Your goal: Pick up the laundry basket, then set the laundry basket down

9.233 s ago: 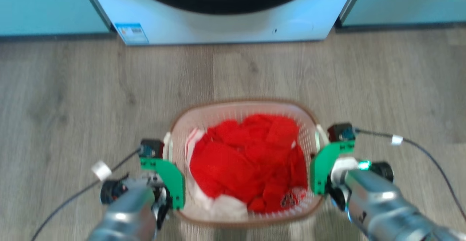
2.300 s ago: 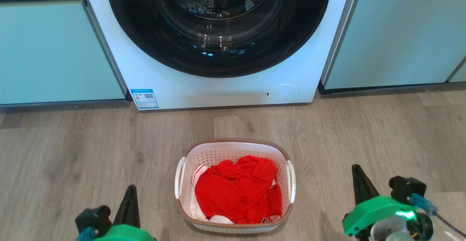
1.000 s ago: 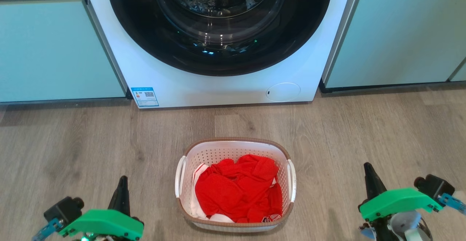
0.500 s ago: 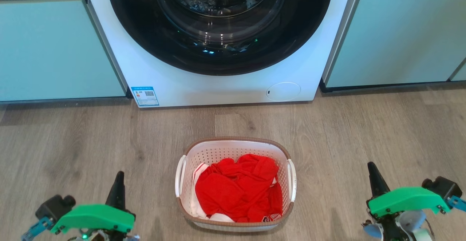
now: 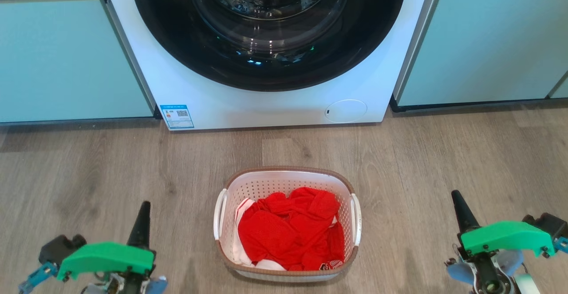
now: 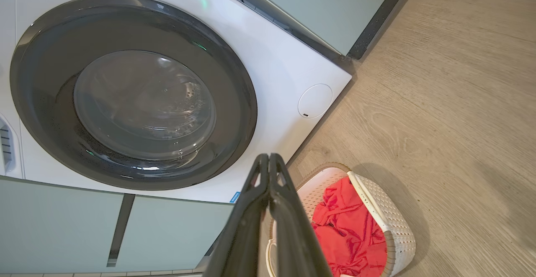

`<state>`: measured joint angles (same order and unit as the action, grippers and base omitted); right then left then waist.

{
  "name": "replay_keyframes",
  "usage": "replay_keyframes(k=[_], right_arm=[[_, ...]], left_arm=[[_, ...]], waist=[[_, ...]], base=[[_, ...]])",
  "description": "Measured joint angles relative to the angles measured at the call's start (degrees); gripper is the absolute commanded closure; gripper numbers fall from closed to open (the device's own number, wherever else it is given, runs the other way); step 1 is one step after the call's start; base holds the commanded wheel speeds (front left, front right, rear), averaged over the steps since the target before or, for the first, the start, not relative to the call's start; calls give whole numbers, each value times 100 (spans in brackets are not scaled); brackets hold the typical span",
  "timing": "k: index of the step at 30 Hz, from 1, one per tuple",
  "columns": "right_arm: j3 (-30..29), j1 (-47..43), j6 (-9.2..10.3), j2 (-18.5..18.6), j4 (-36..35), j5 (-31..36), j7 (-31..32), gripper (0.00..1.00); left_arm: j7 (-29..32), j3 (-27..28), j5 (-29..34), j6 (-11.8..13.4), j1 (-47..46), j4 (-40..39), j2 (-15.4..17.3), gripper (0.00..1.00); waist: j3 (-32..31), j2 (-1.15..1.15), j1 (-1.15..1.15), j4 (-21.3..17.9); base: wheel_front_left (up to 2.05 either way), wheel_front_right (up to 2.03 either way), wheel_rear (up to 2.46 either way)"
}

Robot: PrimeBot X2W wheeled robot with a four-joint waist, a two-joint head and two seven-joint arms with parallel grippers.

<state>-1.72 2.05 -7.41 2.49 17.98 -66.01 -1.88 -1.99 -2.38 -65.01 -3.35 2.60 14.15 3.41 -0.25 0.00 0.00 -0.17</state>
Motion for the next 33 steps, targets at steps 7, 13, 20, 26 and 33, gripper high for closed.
replay_keyframes(k=[7,13,20,26,33], right_arm=[[-51,8,0,1,-30,-425,119,100],[-120,8,0,2,-52,-795,229,100],[-213,9,0,2,-66,-1302,346,100],[-259,11,0,2,-93,-1602,435,100],[-363,16,0,2,-129,-2038,544,100]], left_arm=[[101,113,-446,-44,-151,12,0,100],[194,144,-840,-113,-154,29,-1,100],[312,287,-1367,-178,-291,79,-1,100],[405,311,-1691,-220,-304,94,-2,100],[528,370,-2151,-272,-426,124,-4,100]], waist=[[7,0,0,3],[13,1,0,5],[21,1,0,8],[26,1,0,11],[33,1,0,13]], base=[[0,0,0],[0,0,0],[0,0,0],[0,0,0],[0,0,0]])
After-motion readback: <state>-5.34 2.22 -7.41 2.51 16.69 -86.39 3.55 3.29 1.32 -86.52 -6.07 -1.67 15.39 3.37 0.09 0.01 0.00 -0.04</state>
